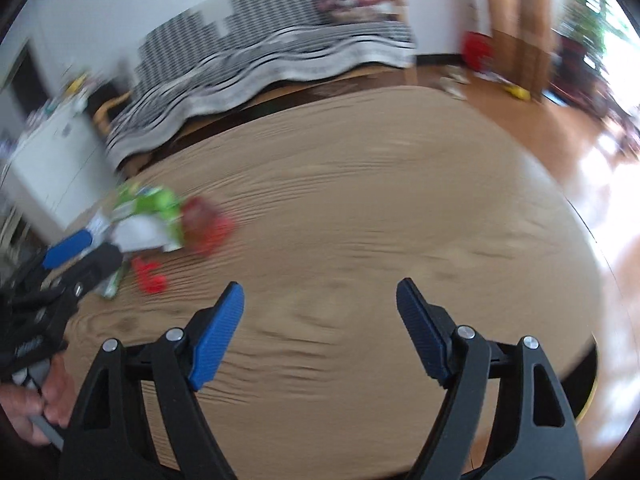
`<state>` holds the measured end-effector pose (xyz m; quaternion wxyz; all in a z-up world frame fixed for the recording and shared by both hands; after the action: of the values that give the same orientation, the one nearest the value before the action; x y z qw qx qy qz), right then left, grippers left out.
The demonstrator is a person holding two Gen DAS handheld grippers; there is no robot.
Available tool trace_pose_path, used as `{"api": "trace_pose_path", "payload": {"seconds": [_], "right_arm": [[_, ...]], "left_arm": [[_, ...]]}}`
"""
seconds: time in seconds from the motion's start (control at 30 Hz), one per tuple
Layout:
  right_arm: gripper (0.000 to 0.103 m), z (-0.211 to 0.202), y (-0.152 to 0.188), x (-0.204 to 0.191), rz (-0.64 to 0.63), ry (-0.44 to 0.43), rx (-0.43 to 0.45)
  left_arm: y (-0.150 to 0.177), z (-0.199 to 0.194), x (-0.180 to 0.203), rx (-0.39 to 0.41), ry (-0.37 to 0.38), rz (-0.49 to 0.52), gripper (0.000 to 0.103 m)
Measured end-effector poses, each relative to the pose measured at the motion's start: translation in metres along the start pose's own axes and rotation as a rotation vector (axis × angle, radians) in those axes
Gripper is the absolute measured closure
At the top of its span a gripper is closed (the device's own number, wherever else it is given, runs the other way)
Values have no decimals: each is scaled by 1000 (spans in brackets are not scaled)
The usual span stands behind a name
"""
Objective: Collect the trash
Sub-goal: 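Grasp the blue-white wrapper with the left tool while the right tool grasps the red ribbon, then carry the wrapper and ribbon over the black bin and open both tools to drop them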
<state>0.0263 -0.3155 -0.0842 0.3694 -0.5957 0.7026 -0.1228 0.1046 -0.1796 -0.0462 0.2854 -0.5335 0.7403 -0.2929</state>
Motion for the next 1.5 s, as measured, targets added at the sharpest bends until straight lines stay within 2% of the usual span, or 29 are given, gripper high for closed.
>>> {"api": "trace_pose_path", "payload": {"seconds": [0.13,0.27,0.33,0.43,0.7,0.77,0.83,0.87,0.9,0.97,1.0,1.03,1.3,1.43,1.5], "right_arm": [[27,48,0,-72,-116,-61,-60],[27,88,13,-122,-237,-70,-126],[27,103,20,-131,-270,-55,-151],[27,131,23,-142,-293,-35,-189],[27,166,22,-141,-285,1,-210],[32,168,19,-143,-289,2,-205],[50,166,18,-145,-295,-6,-202],[57,165,18,-147,-298,-13,-203],[60,164,18,-148,-300,-15,-207],[62,161,18,-148,-302,-22,-205],[64,158,19,-148,-302,-25,-203],[64,156,19,-147,-300,-28,-204],[65,117,18,-134,-278,-53,-169],[65,78,10,-106,-237,-40,-108],[65,58,8,-85,-207,-23,-82]], "left_arm": [[16,25,-109,-58,-146,-120,11],[32,48,-189,-111,-248,-209,11],[38,63,-217,-132,-266,-232,11],[40,77,-235,-136,-259,-246,11],[39,112,-233,-177,-257,-212,10],[42,117,-231,-189,-262,-213,10],[40,122,-233,-193,-251,-218,10],[39,123,-233,-193,-243,-219,15],[39,122,-233,-191,-236,-220,20],[40,123,-232,-202,-221,-223,50],[41,123,-230,-209,-208,-229,60],[42,123,-229,-215,-205,-233,64],[35,93,-226,-187,-231,-236,67],[26,66,-212,-154,-227,-236,67],[19,51,-190,-130,-203,-227,67]]}}
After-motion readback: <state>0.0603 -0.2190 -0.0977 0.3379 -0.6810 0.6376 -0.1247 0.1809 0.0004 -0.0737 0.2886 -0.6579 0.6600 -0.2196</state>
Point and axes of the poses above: each gripper's, at about its wrist camera, not at the fingertips, and z roughly the way its jaws point, x to its right, y to its underside, the point moved 8 cm from there along z, roughly the way its jaws point, and after that the axes turned 13 degrees about -y, right-handed, at the moved point
